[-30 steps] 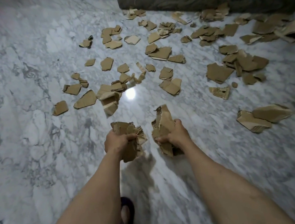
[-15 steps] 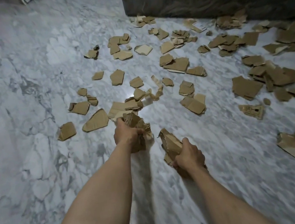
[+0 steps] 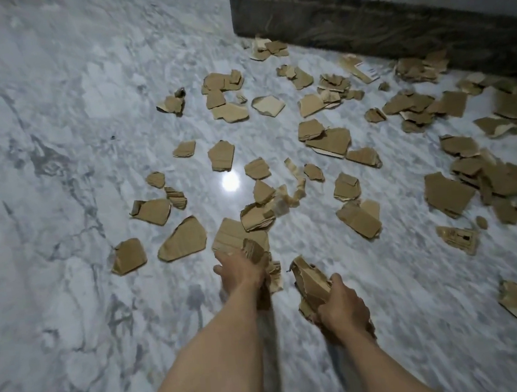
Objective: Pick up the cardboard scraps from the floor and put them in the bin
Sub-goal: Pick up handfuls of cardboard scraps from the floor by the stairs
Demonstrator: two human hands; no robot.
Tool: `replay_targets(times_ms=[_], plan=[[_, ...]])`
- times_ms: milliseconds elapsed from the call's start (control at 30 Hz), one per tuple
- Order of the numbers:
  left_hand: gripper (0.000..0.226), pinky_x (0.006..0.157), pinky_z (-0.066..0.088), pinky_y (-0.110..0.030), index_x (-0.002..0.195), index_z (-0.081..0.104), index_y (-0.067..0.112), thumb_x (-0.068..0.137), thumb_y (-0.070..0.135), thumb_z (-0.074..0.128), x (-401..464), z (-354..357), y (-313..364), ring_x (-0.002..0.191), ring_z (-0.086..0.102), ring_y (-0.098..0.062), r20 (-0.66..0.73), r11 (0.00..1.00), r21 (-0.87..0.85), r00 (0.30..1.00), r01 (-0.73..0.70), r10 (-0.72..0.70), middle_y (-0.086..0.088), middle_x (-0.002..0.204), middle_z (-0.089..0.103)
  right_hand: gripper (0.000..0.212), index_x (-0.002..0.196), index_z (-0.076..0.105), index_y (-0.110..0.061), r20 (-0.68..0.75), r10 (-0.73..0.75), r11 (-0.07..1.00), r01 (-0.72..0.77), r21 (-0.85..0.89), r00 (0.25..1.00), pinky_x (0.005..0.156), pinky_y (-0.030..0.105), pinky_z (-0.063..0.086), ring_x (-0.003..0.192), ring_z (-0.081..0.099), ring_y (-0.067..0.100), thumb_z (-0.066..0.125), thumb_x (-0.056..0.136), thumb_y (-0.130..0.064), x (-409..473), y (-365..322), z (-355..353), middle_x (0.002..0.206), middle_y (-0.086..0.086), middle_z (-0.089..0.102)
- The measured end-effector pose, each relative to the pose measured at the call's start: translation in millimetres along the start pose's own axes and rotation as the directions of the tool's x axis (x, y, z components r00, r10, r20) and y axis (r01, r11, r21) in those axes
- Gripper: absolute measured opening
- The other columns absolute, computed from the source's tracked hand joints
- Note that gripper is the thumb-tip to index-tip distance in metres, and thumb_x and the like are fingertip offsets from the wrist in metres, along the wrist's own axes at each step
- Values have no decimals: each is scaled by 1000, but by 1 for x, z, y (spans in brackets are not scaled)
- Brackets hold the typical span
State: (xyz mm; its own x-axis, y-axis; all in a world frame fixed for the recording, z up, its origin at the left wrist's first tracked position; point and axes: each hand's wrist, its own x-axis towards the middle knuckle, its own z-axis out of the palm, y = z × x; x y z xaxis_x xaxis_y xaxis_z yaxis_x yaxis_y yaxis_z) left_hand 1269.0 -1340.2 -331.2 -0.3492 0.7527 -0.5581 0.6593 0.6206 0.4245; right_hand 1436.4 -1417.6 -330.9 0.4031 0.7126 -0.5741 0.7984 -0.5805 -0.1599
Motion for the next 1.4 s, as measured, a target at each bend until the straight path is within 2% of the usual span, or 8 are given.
replay_targets(times_ms=[167, 400, 567, 667, 867, 1000, 1133, 1400], plan=[[38, 84, 55, -39, 95, 56, 24, 66, 26, 80, 3, -14, -6, 95, 61, -32, -10, 991, -129, 1000, 26, -27, -5, 110, 66, 45, 124, 54, -23, 128, 57, 966, -87, 244, 990, 82, 33, 50, 105, 62, 31, 64, 80, -20, 30, -9, -15, 117, 6, 65], [47, 81, 50, -32, 107, 69, 26, 63, 22, 88, -5, -50, 5, 94, 66, -26, -11, 957, -290, 1000, -15, 12, 1, 98, 73, 77, 117, 55, -9, 411, -245, 588, -202, 783, 878, 72, 38, 59, 93, 67, 27, 94, 50, -9, 76, -80, -91, 105, 7, 68], [42, 63, 54, -29, 95, 74, 9, 58, 13, 92, 22, -72, -7, 79, 72, -28, 174, 821, -560, 985, 111, -14, -9, 88, 77, 59, 120, 70, -8, 682, -279, 713, -331, 619, 676, 65, 30, 55, 74, 68, 21, 88, 64, -18, 98, -131, -67, 96, 7, 73], [43, 66, 56, -31, 93, 72, 9, 56, 14, 94, 50, -90, -30, 80, 71, -27, 92, 872, -484, 995, 71, -30, -7, 86, 75, 50, 106, 69, -10, 582, -365, 784, -97, 614, 727, 57, 26, 54, 72, 66, 18, 90, 62, -20, 92, -162, -48, 90, 3, 72], [85, 90, 53, -41, 122, 50, 10, 53, 32, 95, 100, -138, -48, 102, 61, -30, 42, 968, -250, 999, 13, -3, -7, 113, 64, 116, 143, 29, -25, 374, -475, 880, 436, 188, 796, 93, 48, 52, 117, 52, 34, 96, 47, -25, 79, -208, -55, 136, 8, 51], [76, 85, 50, -33, 123, 50, 11, 61, 32, 90, 117, -127, -53, 106, 60, -32, 147, 1000, 19, 989, -19, 16, -10, 119, 62, 123, 149, 14, -33, 454, -389, 882, 466, -68, 802, 94, 48, 52, 120, 52, 39, 92, 54, -27, 80, -218, -20, 143, 14, 47], [59, 77, 50, -33, 104, 57, 18, 57, 34, 87, 127, -109, -60, 99, 62, -32, 42, 996, 57, 997, -63, 60, -9, 108, 67, 80, 146, 18, -20, 215, -489, 799, 533, -280, 846, 95, 48, 44, 118, 51, 37, 66, 82, -20, 80, -214, 12, 129, 19, 54], [41, 85, 41, -44, 104, 49, 21, 75, 29, 77, 108, -99, -54, 117, 35, -35, -151, 983, 183, 988, 13, 16, -11, 128, 32, 67, 135, 32, -20, 113, -529, 785, 536, -310, 841, 97, 51, 40, 126, 30, 35, 70, 80, -20, 73, -211, 16, 136, 12, 26]])
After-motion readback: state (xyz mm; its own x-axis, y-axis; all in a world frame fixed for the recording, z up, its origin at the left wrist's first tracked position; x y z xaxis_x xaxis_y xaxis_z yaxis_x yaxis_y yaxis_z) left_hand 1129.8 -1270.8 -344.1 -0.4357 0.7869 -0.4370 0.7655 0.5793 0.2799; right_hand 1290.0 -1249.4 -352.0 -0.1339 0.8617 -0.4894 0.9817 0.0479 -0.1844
